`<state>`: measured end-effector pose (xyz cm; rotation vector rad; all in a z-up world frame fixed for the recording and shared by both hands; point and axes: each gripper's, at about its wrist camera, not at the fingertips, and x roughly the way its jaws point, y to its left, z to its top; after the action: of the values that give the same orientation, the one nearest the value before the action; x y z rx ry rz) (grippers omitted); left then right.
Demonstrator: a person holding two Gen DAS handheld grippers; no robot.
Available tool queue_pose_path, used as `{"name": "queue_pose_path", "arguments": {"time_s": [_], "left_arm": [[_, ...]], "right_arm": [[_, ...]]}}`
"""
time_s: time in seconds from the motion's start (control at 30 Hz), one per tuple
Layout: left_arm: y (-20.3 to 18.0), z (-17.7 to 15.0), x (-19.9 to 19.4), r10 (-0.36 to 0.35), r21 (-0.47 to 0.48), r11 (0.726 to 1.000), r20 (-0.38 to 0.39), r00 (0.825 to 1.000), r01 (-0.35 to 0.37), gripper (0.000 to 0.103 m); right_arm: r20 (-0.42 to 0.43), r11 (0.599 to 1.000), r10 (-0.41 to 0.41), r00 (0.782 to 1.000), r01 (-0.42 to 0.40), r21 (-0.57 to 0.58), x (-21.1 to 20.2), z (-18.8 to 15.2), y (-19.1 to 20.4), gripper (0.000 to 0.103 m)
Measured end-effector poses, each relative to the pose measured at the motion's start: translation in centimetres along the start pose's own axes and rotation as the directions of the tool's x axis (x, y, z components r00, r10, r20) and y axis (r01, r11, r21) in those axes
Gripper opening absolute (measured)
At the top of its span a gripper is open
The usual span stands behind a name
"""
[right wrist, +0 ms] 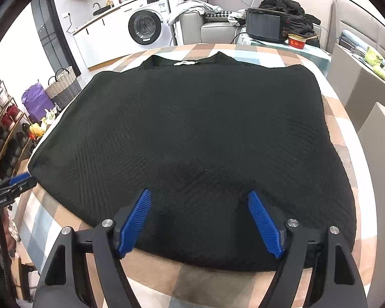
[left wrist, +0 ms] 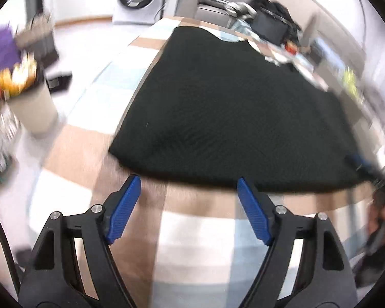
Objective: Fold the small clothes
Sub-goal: 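Move the left tool to the sweater's side edge and grasp it, then fold the held side edge over the sweater body with the left tool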
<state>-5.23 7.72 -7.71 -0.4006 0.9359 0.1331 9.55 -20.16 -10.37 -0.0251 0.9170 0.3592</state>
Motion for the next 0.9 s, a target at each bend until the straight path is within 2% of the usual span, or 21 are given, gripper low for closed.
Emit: {"name": "queue_pose_path", "arguments": {"time_s": [0.03,0.07,0.1,0.17,0.3,0.37,0.47,0.53,0.6,0.77,0.9], "left_arm": [[0.9,-0.2,-0.1,-0.036,-0.073,0.997,-0.001,0.999,0.036,0.076],[1.3,-0.4,0.0,-0.047,-0.105,0.993,0.002,0.999,0.047,0.075],[1.6,-0.4,-0.2,-0.054,-0.132,0.990,0.036,0.998,0.058,0.075],[1.5,-0.2,0.3,-0.029,-0.130,0.991,0.055,0.998,0.036,0.075],[-0.5,1.0,2.3,0.045,-0.068,0.997,0.097,0.994,-0.038,0.075],[-1.0,1.9,3.2,0.056,-0.081,0.996,0.121,0.991,-0.047,0.074],[-1.2,3.5,4.5,0.054,-0.135,0.990,0.141,0.988,-0.034,0.053],[-1.1,4.4,5.2,0.038,-0.176,0.984,0.144,0.989,-0.012,0.030],[-1.1,5.1,5.5,0.020,-0.201,0.979,0.158,0.987,0.013,0.023],[-0.7,5.2,4.4,0.009,-0.187,0.982,0.203,0.979,0.030,0.019],[-0.1,4.6,3.4,0.044,-0.159,0.987,0.200,0.979,-0.012,0.019]], "right_arm": [[0.002,1.000,0.003,1.000,-0.003,0.007,0.0,0.0,0.0,0.080],[0.002,1.000,0.009,1.000,-0.009,0.013,0.0,0.0,-0.1,0.080],[0.000,1.000,0.017,1.000,-0.017,0.019,0.1,0.0,-0.1,0.080],[0.001,0.999,0.037,0.999,-0.037,0.023,0.3,0.2,-0.1,0.080],[0.001,1.000,0.027,1.000,-0.027,0.002,0.4,0.4,0.3,0.080],[0.003,0.999,0.033,0.999,-0.033,-0.001,0.3,0.4,0.4,0.080],[0.006,1.000,0.022,1.000,-0.022,0.005,0.1,0.2,0.3,0.080],[0.004,1.000,0.012,1.000,-0.012,0.016,0.0,0.1,0.0,0.080],[0.003,1.000,0.012,1.000,-0.012,0.026,0.0,0.1,-0.3,0.080],[0.010,0.999,-0.006,1.000,0.006,0.033,-0.5,0.0,-0.6,0.080],[0.014,0.999,-0.004,1.000,0.004,0.045,-0.7,-0.2,-1.3,0.080]]}}
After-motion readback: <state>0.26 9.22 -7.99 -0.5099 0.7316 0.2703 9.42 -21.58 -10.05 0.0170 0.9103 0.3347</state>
